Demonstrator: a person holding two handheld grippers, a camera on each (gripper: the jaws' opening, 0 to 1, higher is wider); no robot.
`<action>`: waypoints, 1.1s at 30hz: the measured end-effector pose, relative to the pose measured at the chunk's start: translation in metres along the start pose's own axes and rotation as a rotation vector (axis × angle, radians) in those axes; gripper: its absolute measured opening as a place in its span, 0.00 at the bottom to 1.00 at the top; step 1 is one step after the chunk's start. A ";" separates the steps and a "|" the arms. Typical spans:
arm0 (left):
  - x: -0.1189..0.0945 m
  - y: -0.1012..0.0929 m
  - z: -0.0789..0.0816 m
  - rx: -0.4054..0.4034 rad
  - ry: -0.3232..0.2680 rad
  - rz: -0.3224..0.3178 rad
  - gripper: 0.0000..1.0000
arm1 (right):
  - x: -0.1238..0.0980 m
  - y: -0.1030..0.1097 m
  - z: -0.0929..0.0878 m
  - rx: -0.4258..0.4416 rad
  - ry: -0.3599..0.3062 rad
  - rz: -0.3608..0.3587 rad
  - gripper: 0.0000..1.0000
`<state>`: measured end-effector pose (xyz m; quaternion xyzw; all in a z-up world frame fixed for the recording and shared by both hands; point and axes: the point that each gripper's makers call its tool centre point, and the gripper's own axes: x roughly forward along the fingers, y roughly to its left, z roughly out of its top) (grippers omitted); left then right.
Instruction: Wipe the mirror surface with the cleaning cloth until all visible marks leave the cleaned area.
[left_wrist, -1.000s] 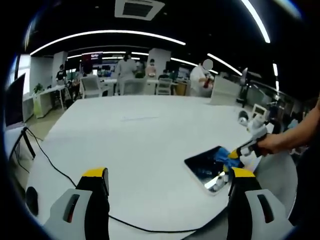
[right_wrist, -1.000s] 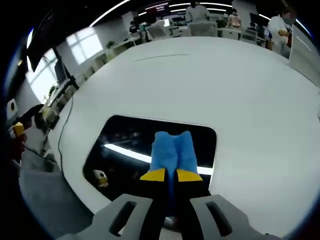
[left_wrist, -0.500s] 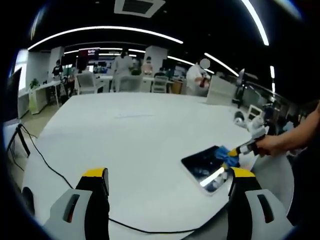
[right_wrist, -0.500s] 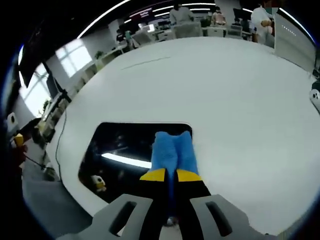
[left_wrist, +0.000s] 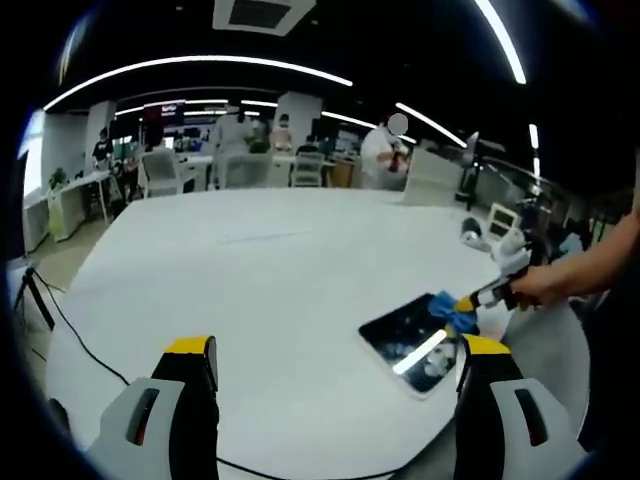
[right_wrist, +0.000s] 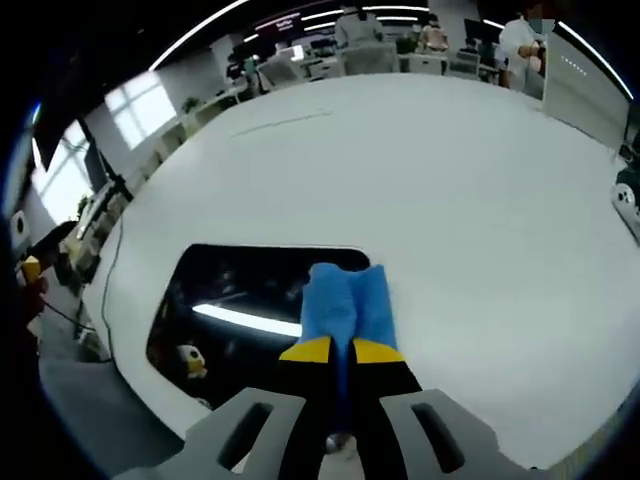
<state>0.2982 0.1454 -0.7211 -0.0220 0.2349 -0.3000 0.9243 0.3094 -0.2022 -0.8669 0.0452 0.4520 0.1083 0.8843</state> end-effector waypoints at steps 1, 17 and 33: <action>0.000 0.000 0.000 -0.001 0.001 -0.001 1.00 | 0.000 0.000 0.000 -0.002 0.001 0.001 0.00; -0.012 0.001 -0.008 -0.014 0.000 0.021 1.00 | 0.001 -0.001 -0.001 0.031 0.015 -0.017 0.00; -0.007 -0.004 -0.003 -0.006 -0.004 0.011 1.00 | -0.008 0.002 -0.015 0.035 0.030 -0.017 0.00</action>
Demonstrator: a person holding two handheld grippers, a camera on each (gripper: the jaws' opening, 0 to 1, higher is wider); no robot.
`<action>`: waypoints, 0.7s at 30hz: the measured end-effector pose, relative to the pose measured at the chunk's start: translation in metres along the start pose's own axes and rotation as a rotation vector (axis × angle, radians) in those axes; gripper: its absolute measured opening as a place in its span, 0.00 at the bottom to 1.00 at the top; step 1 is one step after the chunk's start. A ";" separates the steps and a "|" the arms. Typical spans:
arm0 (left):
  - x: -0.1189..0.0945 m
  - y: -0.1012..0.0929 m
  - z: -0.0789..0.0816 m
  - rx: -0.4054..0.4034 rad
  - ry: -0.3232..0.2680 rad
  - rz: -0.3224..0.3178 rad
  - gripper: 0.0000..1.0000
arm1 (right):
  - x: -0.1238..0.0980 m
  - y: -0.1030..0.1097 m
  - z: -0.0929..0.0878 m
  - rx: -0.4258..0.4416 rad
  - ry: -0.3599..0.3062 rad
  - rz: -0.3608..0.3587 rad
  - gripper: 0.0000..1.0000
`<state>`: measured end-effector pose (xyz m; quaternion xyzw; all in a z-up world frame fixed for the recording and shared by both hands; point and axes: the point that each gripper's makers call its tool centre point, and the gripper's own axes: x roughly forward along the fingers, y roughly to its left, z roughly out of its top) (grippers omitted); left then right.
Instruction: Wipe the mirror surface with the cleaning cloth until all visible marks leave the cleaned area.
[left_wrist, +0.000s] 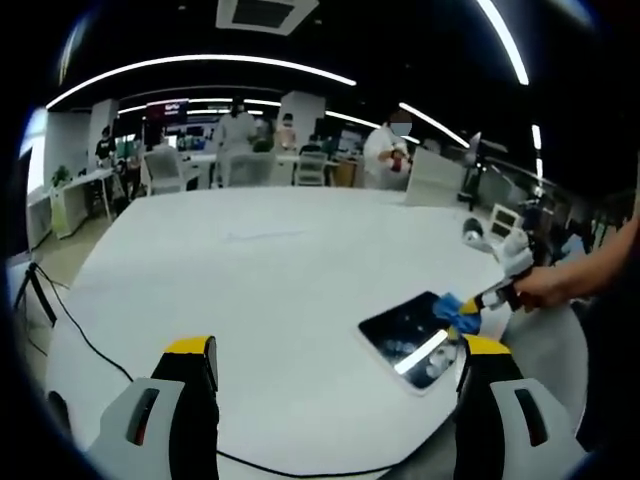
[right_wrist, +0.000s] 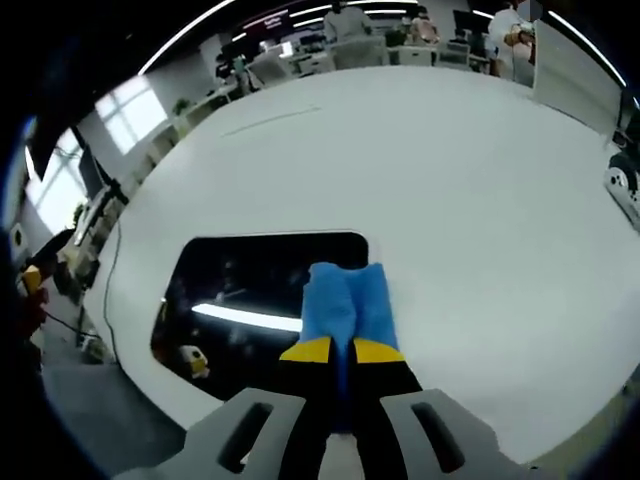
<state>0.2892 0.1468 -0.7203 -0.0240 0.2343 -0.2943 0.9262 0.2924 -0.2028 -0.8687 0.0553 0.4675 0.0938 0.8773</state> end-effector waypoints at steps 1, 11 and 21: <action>0.000 0.000 0.000 -0.003 0.000 0.000 1.00 | -0.001 0.000 -0.001 0.000 0.001 -0.001 0.00; 0.005 -0.006 0.004 0.010 0.000 -0.011 1.00 | -0.005 0.002 -0.006 -0.012 0.014 0.003 0.00; 0.007 -0.004 0.002 0.002 0.002 -0.001 1.00 | -0.008 0.003 -0.011 0.017 0.029 0.009 0.00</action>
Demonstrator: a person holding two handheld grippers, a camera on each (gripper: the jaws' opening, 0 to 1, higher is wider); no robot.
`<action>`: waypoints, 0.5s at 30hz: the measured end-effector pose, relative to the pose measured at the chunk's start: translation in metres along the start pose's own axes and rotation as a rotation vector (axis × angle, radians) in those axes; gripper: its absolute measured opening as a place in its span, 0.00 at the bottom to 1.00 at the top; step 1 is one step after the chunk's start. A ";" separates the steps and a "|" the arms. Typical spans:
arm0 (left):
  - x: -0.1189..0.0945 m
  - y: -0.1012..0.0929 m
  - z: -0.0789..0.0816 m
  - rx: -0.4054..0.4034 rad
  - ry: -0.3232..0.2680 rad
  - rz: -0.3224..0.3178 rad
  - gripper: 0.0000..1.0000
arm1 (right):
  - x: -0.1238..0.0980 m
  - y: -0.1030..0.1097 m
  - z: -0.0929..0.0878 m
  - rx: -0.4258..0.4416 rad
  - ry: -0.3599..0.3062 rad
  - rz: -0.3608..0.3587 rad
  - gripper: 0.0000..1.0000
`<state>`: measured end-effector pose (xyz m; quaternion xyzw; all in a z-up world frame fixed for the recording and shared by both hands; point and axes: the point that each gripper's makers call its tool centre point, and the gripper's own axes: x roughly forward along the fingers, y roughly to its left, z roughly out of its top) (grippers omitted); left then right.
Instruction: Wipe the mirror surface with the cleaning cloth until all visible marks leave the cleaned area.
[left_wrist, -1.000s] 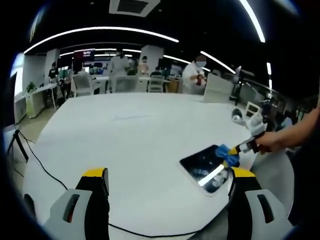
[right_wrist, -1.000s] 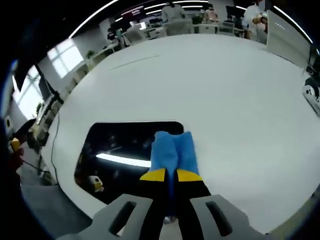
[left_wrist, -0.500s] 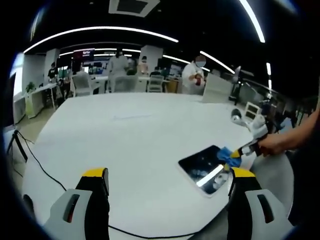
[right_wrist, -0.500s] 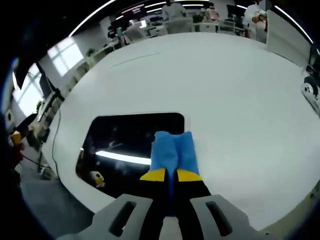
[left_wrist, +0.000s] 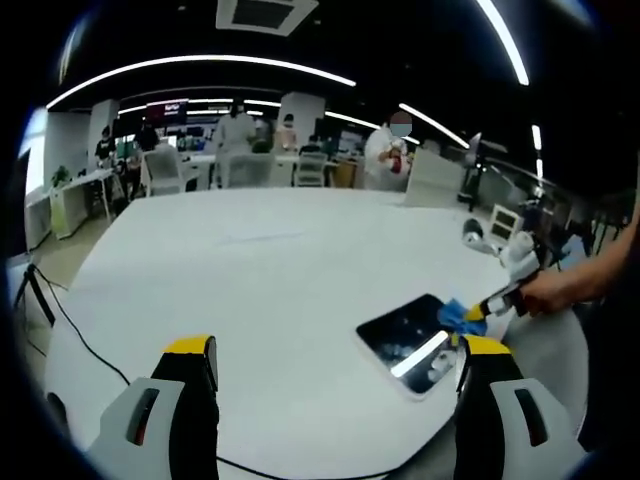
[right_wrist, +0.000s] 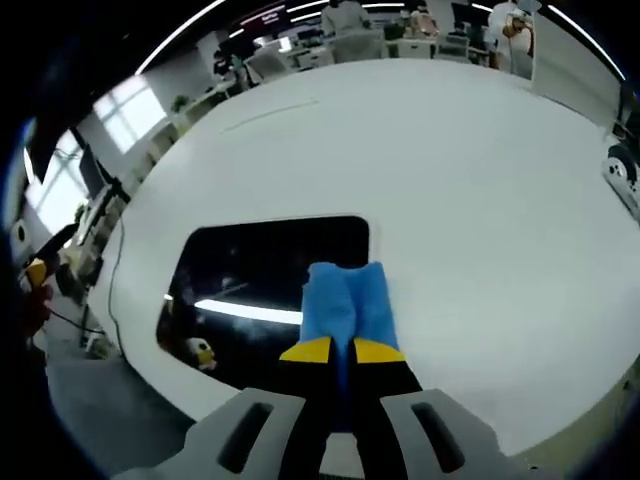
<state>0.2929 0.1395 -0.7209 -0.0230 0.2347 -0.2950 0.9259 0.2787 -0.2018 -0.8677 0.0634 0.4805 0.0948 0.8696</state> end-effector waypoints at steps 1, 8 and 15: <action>0.000 0.000 -0.001 -0.003 0.000 0.001 1.00 | -0.001 0.000 0.000 0.000 0.001 0.000 0.00; 0.000 -0.002 -0.002 -0.006 0.005 0.002 1.00 | -0.003 0.002 -0.005 0.005 0.011 0.001 0.00; 0.000 0.000 0.001 -0.003 -0.001 0.004 1.00 | -0.005 0.006 -0.011 -0.035 0.031 -0.021 0.00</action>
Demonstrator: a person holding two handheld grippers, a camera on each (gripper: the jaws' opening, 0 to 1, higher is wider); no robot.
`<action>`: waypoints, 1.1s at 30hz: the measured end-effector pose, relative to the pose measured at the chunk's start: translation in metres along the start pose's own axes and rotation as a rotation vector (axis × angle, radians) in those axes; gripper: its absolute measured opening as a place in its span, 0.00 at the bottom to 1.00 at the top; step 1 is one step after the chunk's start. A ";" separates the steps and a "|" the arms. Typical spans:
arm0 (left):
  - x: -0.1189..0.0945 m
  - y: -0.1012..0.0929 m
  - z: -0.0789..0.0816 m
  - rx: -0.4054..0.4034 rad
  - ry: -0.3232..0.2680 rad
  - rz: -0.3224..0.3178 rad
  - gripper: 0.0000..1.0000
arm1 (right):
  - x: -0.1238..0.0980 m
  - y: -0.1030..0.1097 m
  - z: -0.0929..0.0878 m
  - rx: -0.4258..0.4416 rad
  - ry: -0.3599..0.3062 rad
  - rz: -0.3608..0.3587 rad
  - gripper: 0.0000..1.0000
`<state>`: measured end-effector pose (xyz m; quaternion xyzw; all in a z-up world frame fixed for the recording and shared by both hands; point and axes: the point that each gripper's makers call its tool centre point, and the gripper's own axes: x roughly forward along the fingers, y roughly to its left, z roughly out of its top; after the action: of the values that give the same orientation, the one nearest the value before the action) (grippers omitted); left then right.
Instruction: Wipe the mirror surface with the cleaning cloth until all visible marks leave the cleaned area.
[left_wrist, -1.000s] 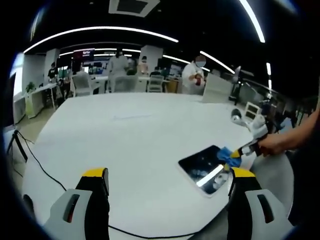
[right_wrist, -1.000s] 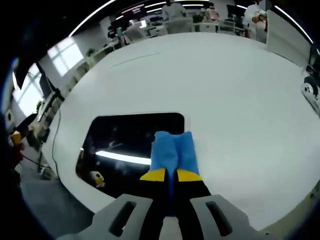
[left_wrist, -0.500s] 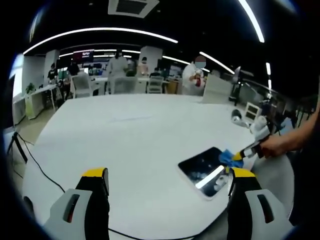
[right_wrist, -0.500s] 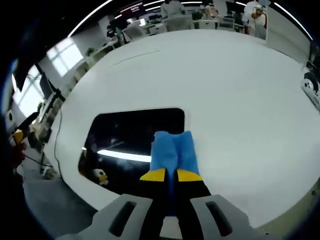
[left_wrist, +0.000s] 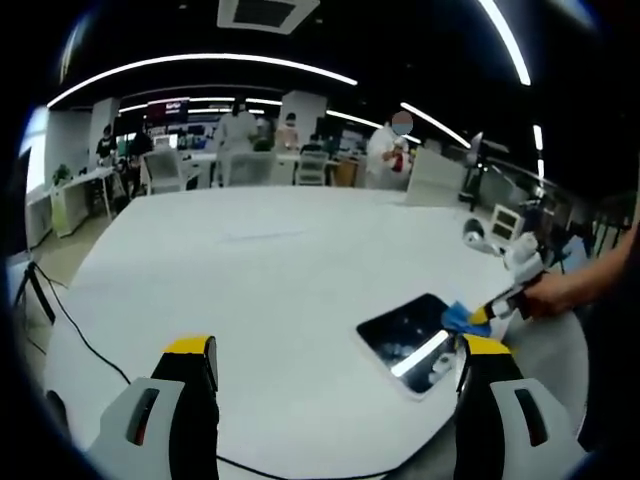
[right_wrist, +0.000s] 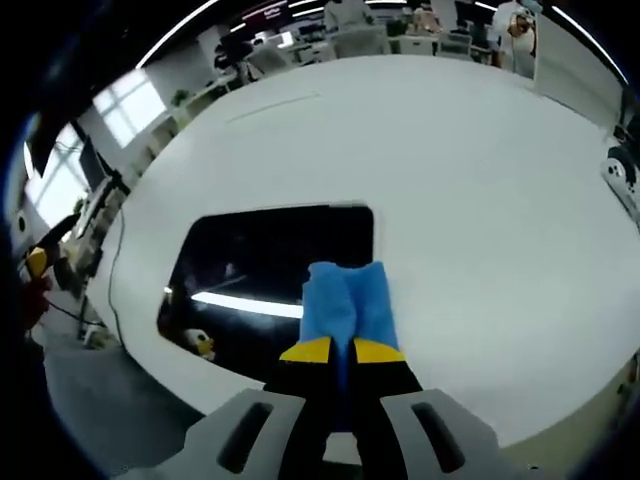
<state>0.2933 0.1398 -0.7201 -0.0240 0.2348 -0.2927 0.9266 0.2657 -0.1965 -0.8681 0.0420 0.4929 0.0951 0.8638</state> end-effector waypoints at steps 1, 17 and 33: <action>0.000 0.000 0.001 -0.001 -0.002 0.000 1.00 | 0.000 0.000 0.000 0.000 -0.001 0.001 0.00; -0.002 0.000 -0.002 -0.017 -0.012 -0.002 1.00 | 0.000 -0.001 0.001 0.031 -0.011 0.001 0.00; -0.009 0.003 -0.003 -0.036 -0.024 0.008 1.00 | -0.002 -0.001 -0.001 0.082 0.004 -0.007 0.00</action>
<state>0.2872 0.1479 -0.7196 -0.0431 0.2290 -0.2845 0.9299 0.2636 -0.1980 -0.8673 0.0752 0.4984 0.0721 0.8607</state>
